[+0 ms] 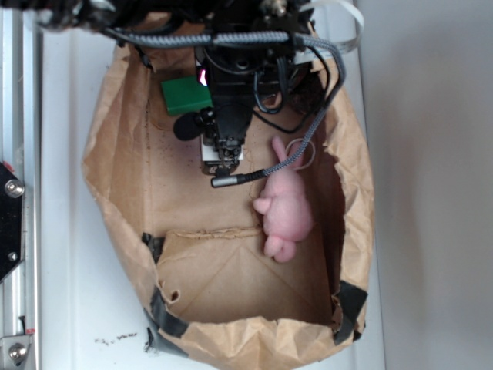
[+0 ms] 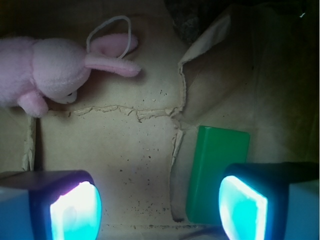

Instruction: Grab the green block.

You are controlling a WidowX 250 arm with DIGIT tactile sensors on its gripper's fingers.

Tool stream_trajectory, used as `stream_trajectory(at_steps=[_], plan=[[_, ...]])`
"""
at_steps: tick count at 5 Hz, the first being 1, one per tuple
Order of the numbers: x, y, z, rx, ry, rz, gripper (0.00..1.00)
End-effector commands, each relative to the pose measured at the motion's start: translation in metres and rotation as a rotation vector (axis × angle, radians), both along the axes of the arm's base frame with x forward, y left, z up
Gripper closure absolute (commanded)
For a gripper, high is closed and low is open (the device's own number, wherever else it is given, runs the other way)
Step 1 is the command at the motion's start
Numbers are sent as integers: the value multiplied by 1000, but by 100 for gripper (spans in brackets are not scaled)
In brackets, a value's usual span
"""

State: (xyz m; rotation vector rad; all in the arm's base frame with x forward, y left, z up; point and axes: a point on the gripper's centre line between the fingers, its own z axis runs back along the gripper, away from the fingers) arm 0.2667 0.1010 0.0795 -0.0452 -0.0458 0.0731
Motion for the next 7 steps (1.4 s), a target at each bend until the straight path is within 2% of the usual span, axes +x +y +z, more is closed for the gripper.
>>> stream_trajectory(at_steps=[1,2,3,4,5,6,7], plan=[[5,16,4,-26,49,63,0],[-8,1,0,-3,-11,33,0],[-18,-8,1,-45,-25,15,0],[-25,-13,-1,-44,-72,-7,0],[-17,-4,-8,-23,-66,22,0],[-15,8,-2,-37,-58,35,0],[-13,22,4,-25,-67,75,0]])
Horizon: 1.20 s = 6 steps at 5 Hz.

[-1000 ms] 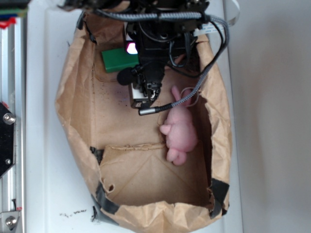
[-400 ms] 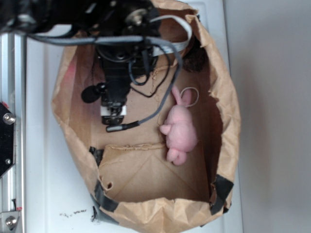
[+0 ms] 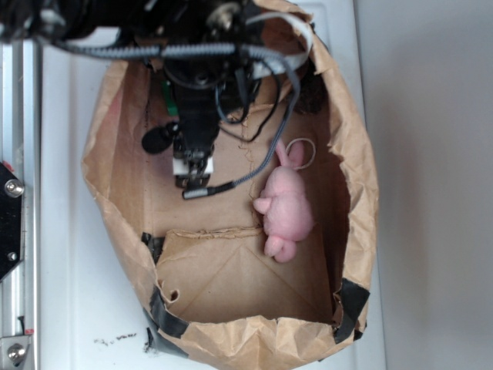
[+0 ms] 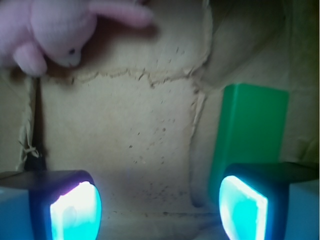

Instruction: Grab the green block.

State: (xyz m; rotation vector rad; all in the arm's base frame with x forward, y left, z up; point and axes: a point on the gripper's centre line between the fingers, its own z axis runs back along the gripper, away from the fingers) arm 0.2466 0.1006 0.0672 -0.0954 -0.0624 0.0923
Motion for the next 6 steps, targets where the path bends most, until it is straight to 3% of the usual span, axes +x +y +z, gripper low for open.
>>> stream_trajectory(at_steps=[1,2,4,6], plan=[[8,38,13,49,-8,61,0],[5,47,6,75,2,62,0],[-9,38,0,102,0,18,0],[5,37,-16,105,-8,36,0]])
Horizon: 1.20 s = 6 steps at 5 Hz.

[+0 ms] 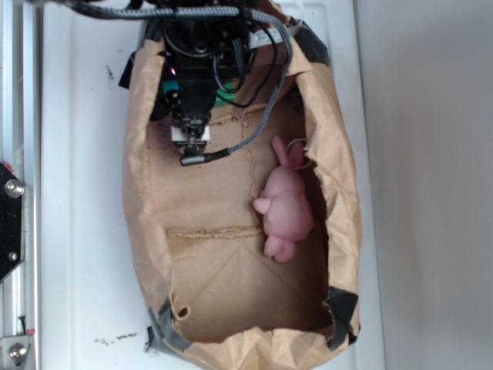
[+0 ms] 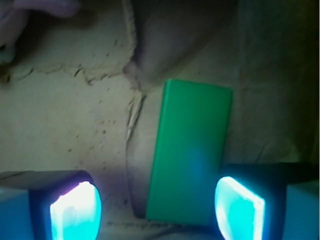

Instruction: Grab the green block.

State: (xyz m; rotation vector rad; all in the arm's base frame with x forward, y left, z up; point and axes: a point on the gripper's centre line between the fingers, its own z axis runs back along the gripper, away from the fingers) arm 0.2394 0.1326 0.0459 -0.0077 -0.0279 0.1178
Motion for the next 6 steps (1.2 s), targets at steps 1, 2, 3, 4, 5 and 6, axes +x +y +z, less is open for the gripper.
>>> stream_trajectory(at_steps=[1,2,3,4,5,6], plan=[[22,4,-2,24,-42,24,0],[28,9,-6,68,-50,47,0],[31,11,-14,89,-39,56,0],[35,9,-23,113,-29,53,0],[22,3,-26,121,-23,35,0],[22,3,-21,102,-26,28,100]])
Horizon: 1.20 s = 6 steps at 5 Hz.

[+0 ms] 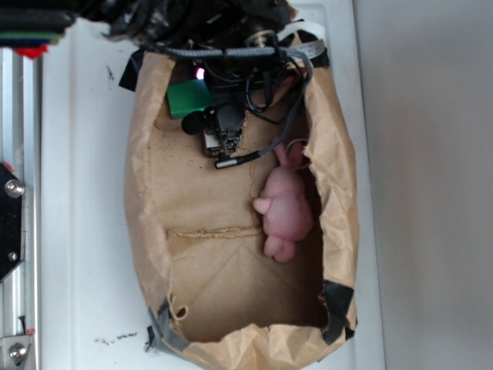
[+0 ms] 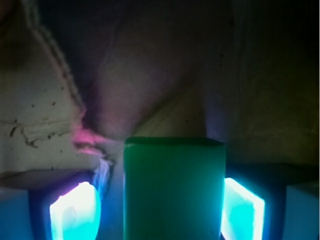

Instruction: Grab the green block.

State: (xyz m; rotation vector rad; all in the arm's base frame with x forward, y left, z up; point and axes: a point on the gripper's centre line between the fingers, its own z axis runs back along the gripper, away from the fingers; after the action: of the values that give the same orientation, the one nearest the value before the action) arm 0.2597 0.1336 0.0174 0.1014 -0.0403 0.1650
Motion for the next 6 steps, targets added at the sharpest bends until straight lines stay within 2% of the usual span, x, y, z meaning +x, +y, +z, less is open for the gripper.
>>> stream_trajectory(at_steps=[1,3,4,5,6], plan=[[-12,-4,17,-20,-31,-47,100],[-36,-21,54,-95,-62,-115,100],[-49,-35,80,-108,-72,-142,100],[-44,-45,101,-96,-94,-123,100],[-23,-63,108,-28,-109,-134,100]])
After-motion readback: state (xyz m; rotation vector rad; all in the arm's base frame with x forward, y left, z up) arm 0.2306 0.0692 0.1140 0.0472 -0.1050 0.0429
